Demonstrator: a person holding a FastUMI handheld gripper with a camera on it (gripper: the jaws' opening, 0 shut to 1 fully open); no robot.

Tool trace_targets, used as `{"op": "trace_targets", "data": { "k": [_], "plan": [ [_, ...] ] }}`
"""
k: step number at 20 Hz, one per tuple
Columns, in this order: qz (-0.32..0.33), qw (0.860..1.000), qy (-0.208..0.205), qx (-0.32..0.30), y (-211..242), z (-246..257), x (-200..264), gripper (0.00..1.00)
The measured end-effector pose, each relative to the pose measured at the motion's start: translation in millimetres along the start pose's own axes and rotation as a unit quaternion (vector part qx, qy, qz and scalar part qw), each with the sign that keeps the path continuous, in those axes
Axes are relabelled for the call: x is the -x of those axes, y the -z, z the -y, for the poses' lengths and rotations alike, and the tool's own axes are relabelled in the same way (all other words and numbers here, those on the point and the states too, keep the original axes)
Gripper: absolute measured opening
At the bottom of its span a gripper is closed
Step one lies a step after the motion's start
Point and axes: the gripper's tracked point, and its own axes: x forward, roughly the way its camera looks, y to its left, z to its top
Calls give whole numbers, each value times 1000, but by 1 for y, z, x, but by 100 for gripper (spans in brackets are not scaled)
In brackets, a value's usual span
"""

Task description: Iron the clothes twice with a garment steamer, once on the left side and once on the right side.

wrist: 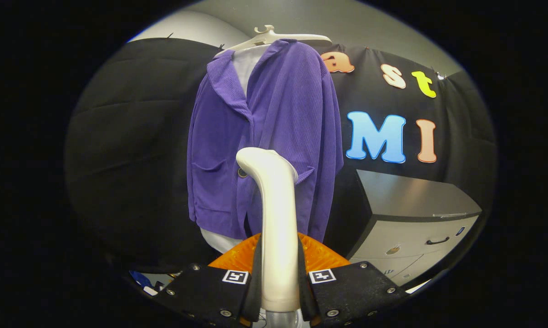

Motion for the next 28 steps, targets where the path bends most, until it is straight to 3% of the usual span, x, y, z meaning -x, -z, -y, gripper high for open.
{"op": "trace_targets", "data": {
  "k": [4, 22, 28],
  "plan": [
    [-1, 1000, 4, -1, 13, 0, 3, 34],
    [-124, 992, -2, 14, 148, -6, -7, 34],
    [-130, 991, -4, 2, 152, 2, 4, 34]
  ]
}}
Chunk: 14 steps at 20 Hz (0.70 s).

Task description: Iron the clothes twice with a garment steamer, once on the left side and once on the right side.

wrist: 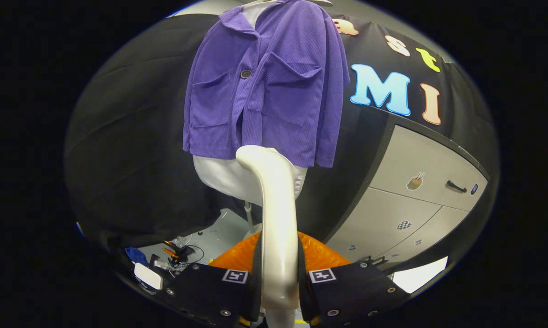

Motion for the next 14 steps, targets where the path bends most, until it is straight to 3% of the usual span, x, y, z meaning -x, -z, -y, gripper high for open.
{"op": "trace_targets", "data": {
  "k": [7, 14],
  "plan": [
    [83, 996, -27, -19, -82, -1, 60, 34],
    [207, 977, -48, -7, -198, -9, 119, 34]
  ]
}}
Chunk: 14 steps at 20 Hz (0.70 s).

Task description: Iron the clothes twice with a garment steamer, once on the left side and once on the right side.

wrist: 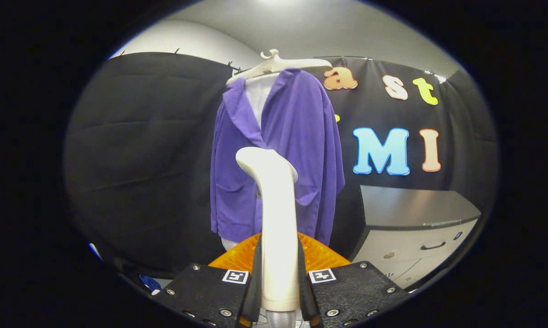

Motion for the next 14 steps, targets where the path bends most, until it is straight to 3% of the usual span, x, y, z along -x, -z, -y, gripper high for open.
{"op": "trace_targets", "data": {
  "k": [8, 14],
  "plan": [
    [109, 994, -6, -11, -108, -7, -3, 34],
    [150, 988, -25, -2, -166, -32, -24, 34]
  ]
}}
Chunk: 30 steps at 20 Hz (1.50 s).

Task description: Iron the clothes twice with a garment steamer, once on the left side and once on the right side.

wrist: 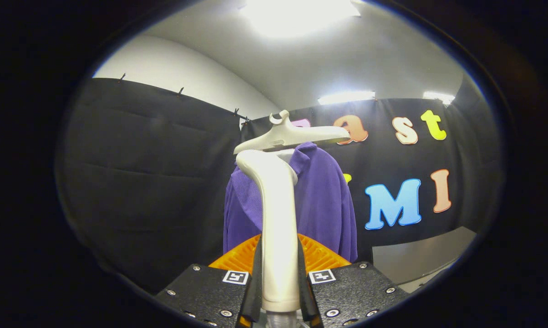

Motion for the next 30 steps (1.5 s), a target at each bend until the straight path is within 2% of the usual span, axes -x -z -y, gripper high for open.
{"op": "trace_targets", "data": {
  "k": [6, 11, 20, 25, 30],
  "plan": [
    [-5, 1000, -9, 22, 0, -8, -53, 35],
    [-40, 998, -17, 45, 30, -15, -79, 34],
    [-117, 991, -38, 55, 117, -27, -56, 35],
    [-127, 989, -41, 70, 141, -35, -40, 35],
    [-165, 982, -49, 74, 178, -42, -26, 35]
  ]
}}
